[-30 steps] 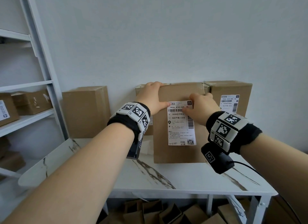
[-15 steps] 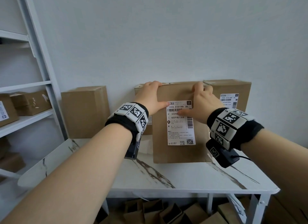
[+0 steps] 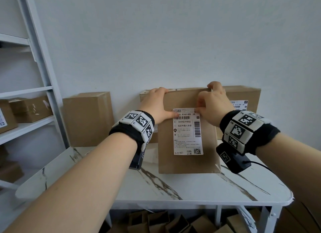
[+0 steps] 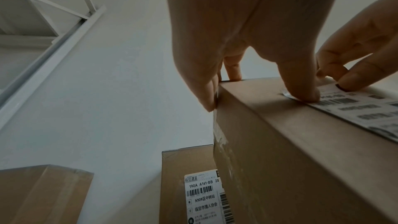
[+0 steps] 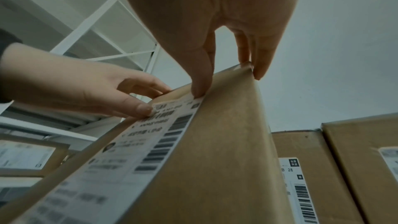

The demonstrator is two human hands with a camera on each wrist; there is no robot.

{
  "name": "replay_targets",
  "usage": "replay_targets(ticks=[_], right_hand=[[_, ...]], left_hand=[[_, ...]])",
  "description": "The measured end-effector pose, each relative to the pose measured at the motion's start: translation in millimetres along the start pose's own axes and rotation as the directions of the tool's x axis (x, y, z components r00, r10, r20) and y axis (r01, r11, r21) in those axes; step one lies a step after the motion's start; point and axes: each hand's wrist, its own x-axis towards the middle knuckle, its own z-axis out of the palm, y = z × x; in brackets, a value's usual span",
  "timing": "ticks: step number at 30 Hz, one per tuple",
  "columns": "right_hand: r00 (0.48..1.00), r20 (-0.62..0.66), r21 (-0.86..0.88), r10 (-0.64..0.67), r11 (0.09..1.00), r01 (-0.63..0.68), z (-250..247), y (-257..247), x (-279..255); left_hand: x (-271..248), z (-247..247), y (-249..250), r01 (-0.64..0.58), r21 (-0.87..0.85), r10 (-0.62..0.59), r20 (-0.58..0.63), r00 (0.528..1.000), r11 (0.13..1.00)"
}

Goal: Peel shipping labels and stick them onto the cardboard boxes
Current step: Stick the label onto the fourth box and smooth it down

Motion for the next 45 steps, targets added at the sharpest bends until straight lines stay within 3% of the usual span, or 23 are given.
replay_targets(ticks=[6,18,28,34,45], right_hand=[[0.999,-0.017,-0.018,-0.047,0.999,0.047,0.6,3.5,2.3],[0.996,-0.059,-0.111,0.063,0.991,-0.070,5.6,-12.3,6.4],[0.996,0.031,0.041,0.085,0.995,-0.086,3.4,9.9,15.8],[0.993,0.022,0.001,0.116,0.993,-0.116,6.4,5.9,13.2],[0.992,0.110,0.107,0.053,0.992,-0.065,0.6,18.5,17.8]], left_hand=[[-0.5,0.9,0.1,0.000,-0.019,-0.001,-0.013,1.000,1.000],[2.4,0.5,1.9,0.015,-0.015,-0.017,-0.113,0.994,1.000],[8.0,3.8,1.5,0.000,0.022,0.002,-0.094,0.996,1.000],[8.4,7.1,8.7,0.035,0.113,-0.022,-0.111,0.994,0.993],[11.5,4.8,-5.9,-0.037,0.018,0.038,-0.085,0.996,0.999]])
